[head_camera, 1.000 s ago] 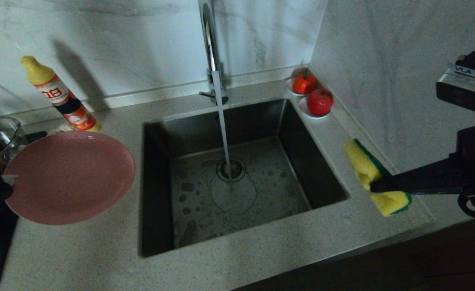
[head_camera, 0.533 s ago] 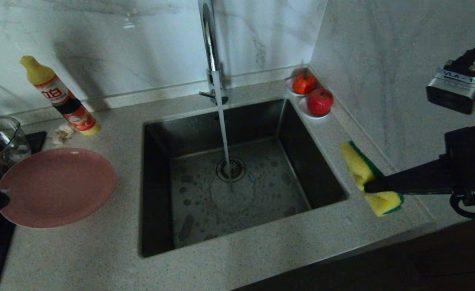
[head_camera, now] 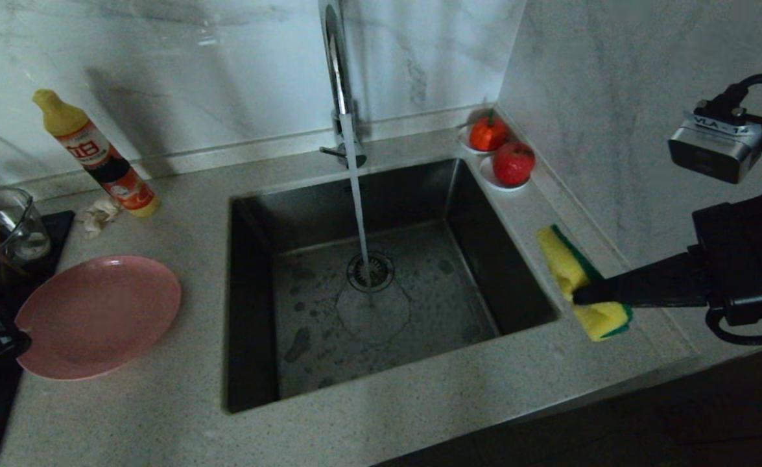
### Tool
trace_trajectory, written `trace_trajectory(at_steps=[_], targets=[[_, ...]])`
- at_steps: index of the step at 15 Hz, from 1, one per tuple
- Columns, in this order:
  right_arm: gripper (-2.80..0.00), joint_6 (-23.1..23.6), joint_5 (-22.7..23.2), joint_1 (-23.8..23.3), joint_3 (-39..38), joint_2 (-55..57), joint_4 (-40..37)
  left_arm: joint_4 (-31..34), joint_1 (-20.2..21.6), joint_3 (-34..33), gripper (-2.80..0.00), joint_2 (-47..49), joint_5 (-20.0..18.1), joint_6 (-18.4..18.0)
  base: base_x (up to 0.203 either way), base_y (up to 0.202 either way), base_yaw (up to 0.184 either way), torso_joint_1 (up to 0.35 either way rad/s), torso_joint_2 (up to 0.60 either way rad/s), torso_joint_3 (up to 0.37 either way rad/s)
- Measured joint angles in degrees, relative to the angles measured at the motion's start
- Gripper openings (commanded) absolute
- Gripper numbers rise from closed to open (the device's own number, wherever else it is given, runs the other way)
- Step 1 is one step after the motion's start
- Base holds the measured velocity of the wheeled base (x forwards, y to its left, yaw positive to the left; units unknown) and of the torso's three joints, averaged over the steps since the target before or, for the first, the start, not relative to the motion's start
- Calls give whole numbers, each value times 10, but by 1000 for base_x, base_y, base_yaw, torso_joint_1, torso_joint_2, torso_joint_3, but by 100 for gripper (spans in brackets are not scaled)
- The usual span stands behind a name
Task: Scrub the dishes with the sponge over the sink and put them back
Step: Place the plate on the table
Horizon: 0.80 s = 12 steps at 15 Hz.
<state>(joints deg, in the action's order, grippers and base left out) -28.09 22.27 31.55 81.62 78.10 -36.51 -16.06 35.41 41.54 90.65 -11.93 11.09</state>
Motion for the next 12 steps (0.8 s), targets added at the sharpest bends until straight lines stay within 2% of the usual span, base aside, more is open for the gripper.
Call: trace_trajectory(at_steps=[3, 4, 7, 12], targets=[[-280, -1, 4, 0, -1, 2, 0, -23, 3, -5, -280, 25, 0, -3, 0, 0, 0, 0, 0, 0], [-280, -1, 4, 0, -1, 2, 0, -28, 6, -5, 0, 31, 0, -3, 0, 0, 0, 0, 0, 0], [-280, -1, 4, 0, -1, 2, 0, -28, 11, -1, 0, 43, 1, -13, 0, 0, 0, 0, 0, 0], [-280, -1, 3, 0, -1, 1, 0, -26, 21, 21, 0, 34, 0, -2, 0, 0, 0, 0, 0, 0]])
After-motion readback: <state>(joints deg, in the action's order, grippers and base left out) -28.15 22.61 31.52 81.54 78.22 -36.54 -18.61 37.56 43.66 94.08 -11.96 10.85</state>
